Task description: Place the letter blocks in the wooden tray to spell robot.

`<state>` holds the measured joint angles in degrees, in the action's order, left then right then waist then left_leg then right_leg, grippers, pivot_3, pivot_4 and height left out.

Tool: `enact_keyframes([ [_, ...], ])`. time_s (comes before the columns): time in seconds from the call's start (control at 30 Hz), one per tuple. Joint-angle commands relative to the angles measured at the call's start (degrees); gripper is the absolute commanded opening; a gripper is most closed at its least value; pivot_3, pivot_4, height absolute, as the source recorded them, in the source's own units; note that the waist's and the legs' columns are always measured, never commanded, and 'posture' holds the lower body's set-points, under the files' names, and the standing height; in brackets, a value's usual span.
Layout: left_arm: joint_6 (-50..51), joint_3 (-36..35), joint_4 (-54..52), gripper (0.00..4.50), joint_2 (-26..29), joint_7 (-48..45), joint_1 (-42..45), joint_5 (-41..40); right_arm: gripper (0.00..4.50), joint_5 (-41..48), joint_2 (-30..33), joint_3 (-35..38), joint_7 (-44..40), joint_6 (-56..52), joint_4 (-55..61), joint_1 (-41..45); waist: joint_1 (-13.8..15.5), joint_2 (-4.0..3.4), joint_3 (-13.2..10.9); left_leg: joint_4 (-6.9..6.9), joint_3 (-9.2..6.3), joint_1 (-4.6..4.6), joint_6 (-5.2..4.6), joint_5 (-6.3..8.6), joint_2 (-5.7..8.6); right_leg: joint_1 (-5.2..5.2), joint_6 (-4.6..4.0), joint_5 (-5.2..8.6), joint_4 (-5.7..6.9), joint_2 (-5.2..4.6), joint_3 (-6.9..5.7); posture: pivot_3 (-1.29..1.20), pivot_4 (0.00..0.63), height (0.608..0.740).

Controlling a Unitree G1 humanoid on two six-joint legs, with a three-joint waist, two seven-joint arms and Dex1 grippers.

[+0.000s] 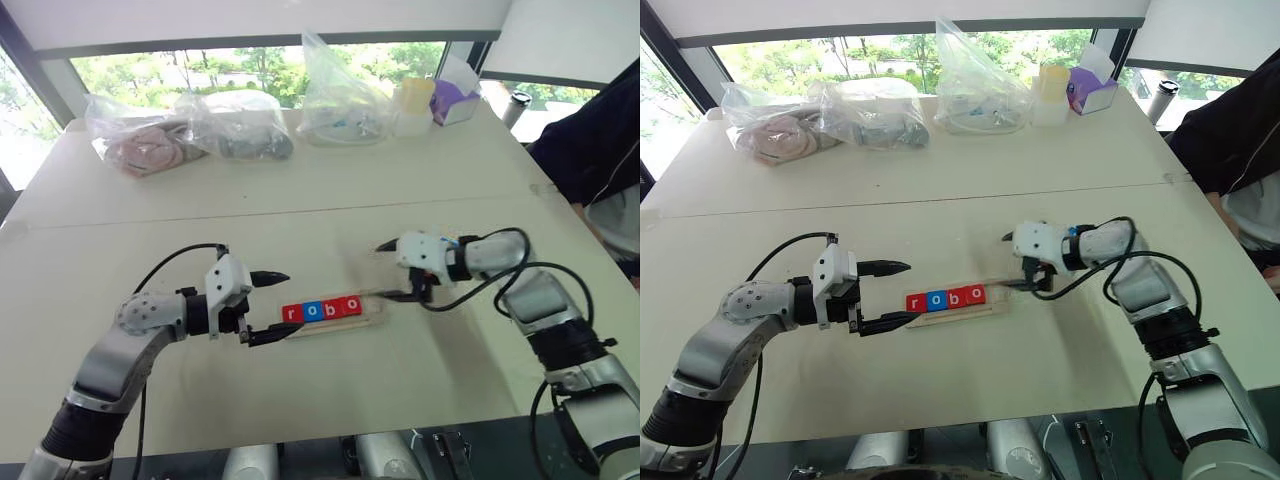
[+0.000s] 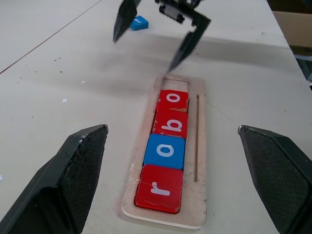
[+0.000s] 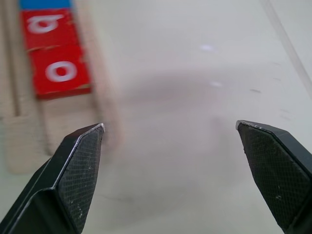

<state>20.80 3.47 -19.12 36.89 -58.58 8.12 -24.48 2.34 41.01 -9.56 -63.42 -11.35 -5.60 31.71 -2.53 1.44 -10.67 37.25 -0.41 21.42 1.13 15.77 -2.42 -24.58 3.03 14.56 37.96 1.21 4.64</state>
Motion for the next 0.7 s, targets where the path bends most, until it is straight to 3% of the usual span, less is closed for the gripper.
enact_keyframes([
  [0.03, -0.84, 0.24, -0.76, 4.5, -0.57, -0.04, 0.68, -0.59, 4.46, 2.05, -0.82, 8.55, 9.65, -8.7, 4.46, -1.01, 0.0, 0.0, 0.0, 0.0, 0.0, 0.0, 0.0, 0.0, 0.0, 0.0, 0.01, 0.0, 0.0, 0.0, 0.0, 0.0, 0.15, 0.74],
  [0.23, -1.37, 1.32, 0.45, 4.5, -1.51, -1.01, 1.81, -0.19, 4.46, 0.95, -5.29, 16.25, 26.58, -25.3, 10.31, -5.42, -0.01, 0.0, 0.0, -0.02, -0.01, 0.01, 0.0, 0.0, 0.0, 0.0, 0.01, -0.01, 0.0, 0.0, 0.01, 0.0, 0.15, 0.74],
  [0.43, -1.99, 2.13, 2.23, 4.5, -1.63, -2.19, 3.65, -0.04, 4.46, 2.45, -10.44, 19.58, 35.49, -37.41, 14.94, -6.87, -0.19, -0.01, 0.0, -0.04, 0.0, 0.0, 0.0, 0.0, 0.0, -0.03, 0.03, -0.01, 0.01, 0.04, 0.03, 0.0, 0.15, 0.74],
  [0.7, -2.57, 2.58, 3.53, 4.5, -1.97, -2.65, 5.0, 0.12, 4.46, 2.59, -24.86, 28.03, 53.83, -52.83, 18.82, -3.82, -0.25, -0.03, 0.0, -0.08, 0.01, 0.05, 0.0, 0.0, 0.0, -0.08, 0.03, -0.01, 0.0, 0.02, 0.04, 0.0, 0.15, 0.74],
])
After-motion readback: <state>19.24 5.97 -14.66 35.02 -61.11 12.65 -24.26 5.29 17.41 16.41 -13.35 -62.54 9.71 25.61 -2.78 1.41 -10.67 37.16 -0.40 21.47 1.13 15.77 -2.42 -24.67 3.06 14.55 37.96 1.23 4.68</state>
